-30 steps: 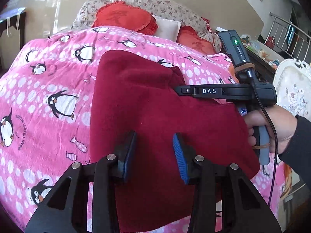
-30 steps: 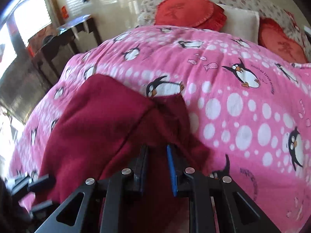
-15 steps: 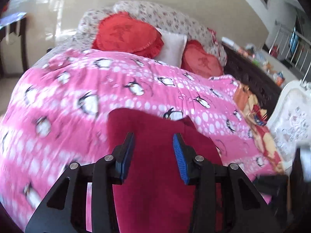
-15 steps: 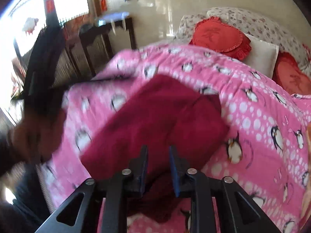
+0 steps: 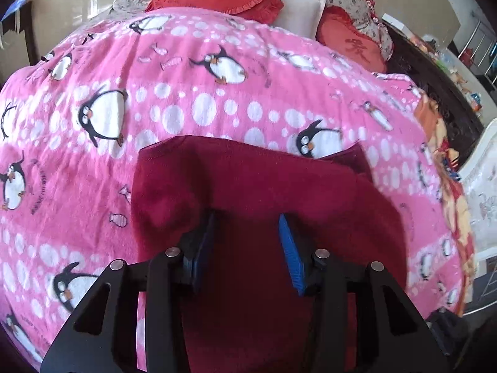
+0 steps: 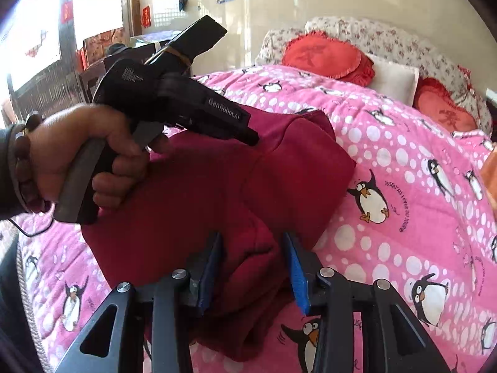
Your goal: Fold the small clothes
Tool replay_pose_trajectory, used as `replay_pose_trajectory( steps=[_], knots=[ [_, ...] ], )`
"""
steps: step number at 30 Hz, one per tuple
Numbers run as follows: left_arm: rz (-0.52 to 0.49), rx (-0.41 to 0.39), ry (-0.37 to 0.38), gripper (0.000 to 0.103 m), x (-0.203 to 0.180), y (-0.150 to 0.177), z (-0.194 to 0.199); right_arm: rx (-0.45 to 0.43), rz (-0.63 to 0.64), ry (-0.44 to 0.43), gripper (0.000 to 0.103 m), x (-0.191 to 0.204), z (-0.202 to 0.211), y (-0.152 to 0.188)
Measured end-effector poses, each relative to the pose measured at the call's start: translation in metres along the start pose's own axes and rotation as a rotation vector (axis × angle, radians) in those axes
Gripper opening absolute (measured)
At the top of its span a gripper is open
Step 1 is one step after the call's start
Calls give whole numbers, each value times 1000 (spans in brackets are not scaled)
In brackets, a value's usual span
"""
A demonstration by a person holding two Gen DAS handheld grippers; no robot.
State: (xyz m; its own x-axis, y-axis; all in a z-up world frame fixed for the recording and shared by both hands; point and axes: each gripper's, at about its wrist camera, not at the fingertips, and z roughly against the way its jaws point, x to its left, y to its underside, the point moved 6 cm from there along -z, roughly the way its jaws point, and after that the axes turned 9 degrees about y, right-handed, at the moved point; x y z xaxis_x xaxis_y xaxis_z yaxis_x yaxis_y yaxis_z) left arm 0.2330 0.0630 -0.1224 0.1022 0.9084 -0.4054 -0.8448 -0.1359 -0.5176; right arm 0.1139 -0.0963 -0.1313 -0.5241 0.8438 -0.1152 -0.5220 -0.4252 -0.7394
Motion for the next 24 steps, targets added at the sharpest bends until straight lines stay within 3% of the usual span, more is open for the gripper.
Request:
replay_pose_trajectory(
  steps=[4, 5, 6, 9, 12, 16, 19, 21, 24],
  knots=[
    [-25, -125, -53, 43, 8, 7, 54, -38, 7, 19, 41, 5, 3, 0],
    [-43, -146, -58, 48, 10, 13, 66, -43, 5, 19, 42, 5, 4, 0],
    [-59, -158, -61, 55, 14, 23, 79, -45, 3, 19, 43, 5, 4, 1],
    [-64, -161, -86, 58, 30, 53, 97, -46, -2, 14, 44, 5, 6, 0],
    [-42, -133, -89, 58, 38, 83, 99, -37, -35, -20, 45, 0, 10, -4],
    [-26, -160, -87, 58, 19, 99, 100, -33, -131, 8, 45, -3, 31, -16],
    [-27, -99, -161, 58, 9, 103, 77, -9, -79, -39, 48, 19, 33, -9],
    [-15, -86, -169, 60, 8, 103, 70, 44, -5, 12, 57, 27, 14, 9],
    [-14, -77, -204, 61, 5, 102, 70, 30, -43, -35, 62, 24, 11, 13]
  ],
)
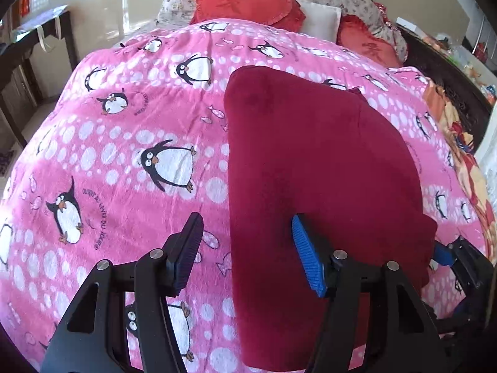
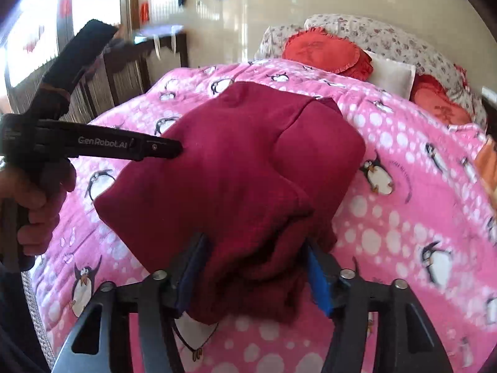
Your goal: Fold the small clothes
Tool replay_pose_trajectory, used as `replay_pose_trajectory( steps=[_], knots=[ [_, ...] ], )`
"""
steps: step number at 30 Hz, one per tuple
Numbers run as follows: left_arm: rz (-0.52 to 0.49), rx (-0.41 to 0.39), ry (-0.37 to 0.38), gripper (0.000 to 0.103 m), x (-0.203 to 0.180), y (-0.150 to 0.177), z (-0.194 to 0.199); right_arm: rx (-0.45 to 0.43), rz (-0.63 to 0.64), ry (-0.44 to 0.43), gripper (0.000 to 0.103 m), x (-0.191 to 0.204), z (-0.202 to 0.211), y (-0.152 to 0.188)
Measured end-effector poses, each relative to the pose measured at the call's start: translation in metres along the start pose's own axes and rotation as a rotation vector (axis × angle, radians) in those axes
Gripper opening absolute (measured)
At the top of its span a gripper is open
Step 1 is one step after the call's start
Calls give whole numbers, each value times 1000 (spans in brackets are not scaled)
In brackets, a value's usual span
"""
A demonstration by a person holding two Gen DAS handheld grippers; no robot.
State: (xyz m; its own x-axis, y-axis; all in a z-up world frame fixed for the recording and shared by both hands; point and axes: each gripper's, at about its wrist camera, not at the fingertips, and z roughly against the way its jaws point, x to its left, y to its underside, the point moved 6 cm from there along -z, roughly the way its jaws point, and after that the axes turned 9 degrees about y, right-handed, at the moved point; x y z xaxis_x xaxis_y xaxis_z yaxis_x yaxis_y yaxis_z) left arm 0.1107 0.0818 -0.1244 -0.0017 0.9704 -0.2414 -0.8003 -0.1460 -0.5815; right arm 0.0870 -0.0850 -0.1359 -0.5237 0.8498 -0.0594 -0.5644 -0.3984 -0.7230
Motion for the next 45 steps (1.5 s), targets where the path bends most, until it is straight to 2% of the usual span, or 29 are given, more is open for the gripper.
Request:
replay_pose_trajectory(
  steps=[7, 16, 18, 22, 26, 29, 31, 34, 38, 41, 45],
  knots=[
    [5, 7, -30, 61, -2, 0, -1, -6, 43, 17, 73, 8, -3, 3],
    [38, 6, 10, 67, 5, 2, -2, 12, 32, -4, 78, 6, -9, 2],
    [32, -5, -14, 77, 6, 3, -2, 16, 39, 6, 78, 8, -9, 2],
    [61, -14, -4, 83, 12, 4, -4, 18, 51, 23, 78, 9, -9, 2],
    [92, -20, -51, 103, 20, 6, -6, 18, 49, 23, 78, 9, -8, 3],
    [114, -9, -36, 103, 22, 5, -7, 16, 52, 27, 78, 9, -8, 3],
    [84, -16, -43, 103, 19, 3, -5, 12, 51, 28, 78, 9, -8, 4],
    [16, -66, -80, 103, 14, 2, 0, 12, 45, 22, 78, 8, -8, 3],
    [2, -122, -125, 103, 7, 3, 5, 8, 41, 16, 78, 7, -7, 4],
    [1, -96, -120, 103, 3, 3, 5, 5, 38, 12, 78, 6, -7, 4],
    [95, 0, -140, 102, 5, 0, 4, 4, 26, -8, 79, 4, -6, 4]
  ],
)
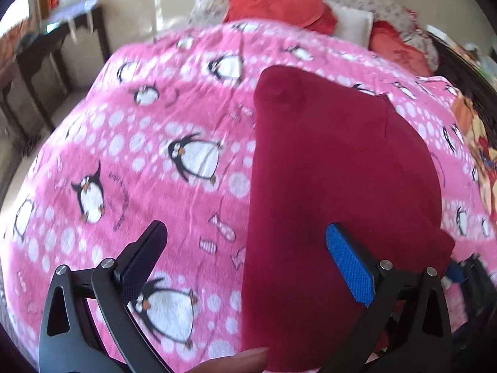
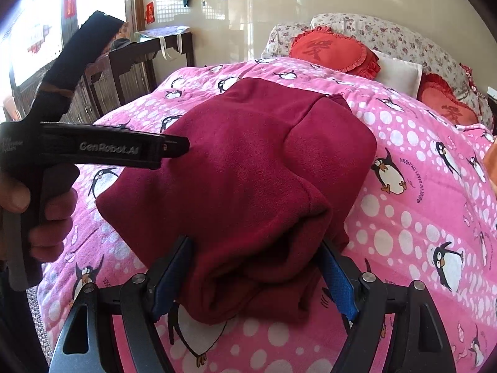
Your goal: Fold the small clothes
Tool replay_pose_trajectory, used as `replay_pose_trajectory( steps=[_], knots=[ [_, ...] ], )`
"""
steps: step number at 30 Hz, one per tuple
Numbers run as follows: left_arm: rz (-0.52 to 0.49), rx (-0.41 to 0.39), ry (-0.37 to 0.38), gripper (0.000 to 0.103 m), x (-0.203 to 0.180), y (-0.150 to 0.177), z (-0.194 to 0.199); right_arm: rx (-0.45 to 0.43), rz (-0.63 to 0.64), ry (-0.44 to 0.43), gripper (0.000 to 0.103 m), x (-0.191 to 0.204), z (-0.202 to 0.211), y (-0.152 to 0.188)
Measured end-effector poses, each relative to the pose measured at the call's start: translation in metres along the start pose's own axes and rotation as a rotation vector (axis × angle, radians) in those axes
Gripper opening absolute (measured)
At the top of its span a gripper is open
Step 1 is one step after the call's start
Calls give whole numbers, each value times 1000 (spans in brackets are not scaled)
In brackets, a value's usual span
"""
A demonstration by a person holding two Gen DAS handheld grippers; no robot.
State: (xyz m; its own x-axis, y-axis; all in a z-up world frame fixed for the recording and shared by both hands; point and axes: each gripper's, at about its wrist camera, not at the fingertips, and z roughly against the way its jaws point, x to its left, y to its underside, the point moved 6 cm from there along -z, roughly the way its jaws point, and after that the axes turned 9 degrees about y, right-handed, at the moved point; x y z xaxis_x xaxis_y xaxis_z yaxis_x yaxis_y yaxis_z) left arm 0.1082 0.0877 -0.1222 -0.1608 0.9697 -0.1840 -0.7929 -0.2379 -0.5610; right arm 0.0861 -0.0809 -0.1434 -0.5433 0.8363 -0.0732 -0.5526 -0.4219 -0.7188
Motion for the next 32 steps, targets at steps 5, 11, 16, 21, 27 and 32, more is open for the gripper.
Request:
replay_pose_trajectory(
  steps=[5, 11, 16, 21, 27, 32],
  knots=[
    [-60, -49, -54, 102, -17, -7, 39, -4, 3, 5, 79, 1, 1, 0],
    [-115, -40, -39, 102, -44, -3, 63, 10, -14, 61, 80, -3, 16, -5],
    [-120, -30, -28, 102, -53, -3, 71, 50, -165, 200, 83, -33, 62, 1],
    [-133, -14, -13, 102, -61, 2, 70, 116, -231, 217, 83, -40, 86, 12],
    [-152, 6, -3, 102, -72, 10, 64, 101, -209, 242, 83, -40, 105, 7],
    [-188, -29, 3, 102, -77, 12, 70, 76, -228, 283, 83, -46, 119, -2]
  ],
)
